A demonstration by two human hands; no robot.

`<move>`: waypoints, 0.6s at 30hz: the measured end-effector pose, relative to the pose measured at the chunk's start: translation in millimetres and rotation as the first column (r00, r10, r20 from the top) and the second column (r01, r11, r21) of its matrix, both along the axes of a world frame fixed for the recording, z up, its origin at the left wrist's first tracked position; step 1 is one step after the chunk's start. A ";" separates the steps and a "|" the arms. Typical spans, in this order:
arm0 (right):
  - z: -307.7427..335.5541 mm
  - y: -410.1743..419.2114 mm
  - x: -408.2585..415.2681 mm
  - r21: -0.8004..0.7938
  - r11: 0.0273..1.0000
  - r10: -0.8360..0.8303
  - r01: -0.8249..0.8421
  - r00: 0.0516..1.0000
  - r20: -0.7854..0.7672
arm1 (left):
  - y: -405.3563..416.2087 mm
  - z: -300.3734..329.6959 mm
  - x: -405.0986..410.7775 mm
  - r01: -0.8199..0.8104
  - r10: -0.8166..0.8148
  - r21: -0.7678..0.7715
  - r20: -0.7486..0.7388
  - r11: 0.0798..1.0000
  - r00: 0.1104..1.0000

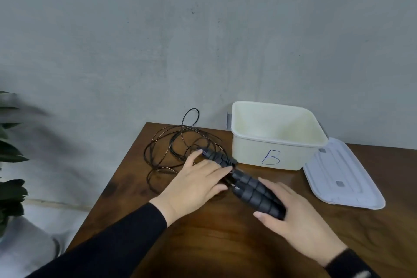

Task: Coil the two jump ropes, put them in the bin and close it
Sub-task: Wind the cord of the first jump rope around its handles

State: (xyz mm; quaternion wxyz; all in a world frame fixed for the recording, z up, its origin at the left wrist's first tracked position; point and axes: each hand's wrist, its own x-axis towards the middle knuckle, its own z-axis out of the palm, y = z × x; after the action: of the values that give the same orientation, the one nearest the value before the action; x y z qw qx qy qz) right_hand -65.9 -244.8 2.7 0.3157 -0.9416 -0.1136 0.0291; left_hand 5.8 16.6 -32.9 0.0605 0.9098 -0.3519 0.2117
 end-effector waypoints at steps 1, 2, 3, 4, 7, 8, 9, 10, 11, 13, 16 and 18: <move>13.9 -6.2 -9.9 0.092 0.995 -0.038 0.038 0.999 -0.006 | -7.5 13.7 -1.5 0.018 -0.017 -0.052 0.015 0.998 1.000; 25.3 -11.0 -18.7 0.166 0.983 -0.070 0.073 0.997 -0.023 | -15.3 24.2 -2.2 0.051 -0.048 -0.105 0.030 0.993 0.998; 34.6 -15.8 -26.7 0.224 0.969 -0.095 0.103 0.994 -0.046 | -24.9 35.2 -4.0 0.078 -0.075 -0.141 0.026 0.987 0.997; 40.7 -19.7 -32.7 0.268 0.954 -0.118 0.132 0.991 -0.070 | -32.8 45.4 -5.5 0.100 -0.098 -0.162 0.022 0.982 0.995; 52.2 -35.7 -45.1 0.366 0.908 -0.167 0.202 0.978 -0.126 | -51.6 68.3 -6.9 0.100 -0.100 -0.205 0.014 0.974 0.995; 53.9 -40.9 -46.6 0.395 0.893 -0.172 0.216 0.975 -0.142 | -55.1 71.9 -6.8 0.094 -0.094 -0.231 0.011 0.969 0.996; 55.2 -46.9 -48.4 0.418 0.880 -0.174 0.227 0.972 -0.161 | -58.6 75.0 -8.5 0.083 -0.085 -0.243 0.004 0.966 0.996; 56.5 -53.7 -50.2 0.440 0.866 -0.172 0.237 0.968 -0.182 | -62.6 75.8 -10.1 0.081 -0.082 -0.245 0.007 0.966 0.997; 58.3 -58.8 -51.8 0.462 0.850 -0.173 0.252 0.963 -0.206 | -65.8 77.0 -12.6 0.067 -0.068 -0.234 0.005 0.970 0.998; 60.9 -69.5 -54.8 0.583 0.747 -0.182 0.319 0.942 -0.282 | -73.7 83.8 -19.2 0.003 -0.021 -0.279 -0.061 0.960 0.998; 70.7 -83.8 -57.3 0.831 0.395 -0.128 0.391 0.919 -0.372 | -85.9 88.6 -31.3 -0.160 -0.020 -0.491 -0.342 0.856 0.939; 81.6 -87.2 -58.0 0.869 0.317 -0.126 0.379 0.925 -0.358 | -98.7 88.4 -47.9 -0.127 -0.032 -0.411 -0.359 0.903 0.933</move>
State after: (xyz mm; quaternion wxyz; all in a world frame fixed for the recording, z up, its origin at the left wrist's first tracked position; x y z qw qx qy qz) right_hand -123.9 -332.0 84.3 0.8010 -0.5937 0.0758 0.0158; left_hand -42.1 -82.2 55.6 0.3159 0.9058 -0.2572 0.1165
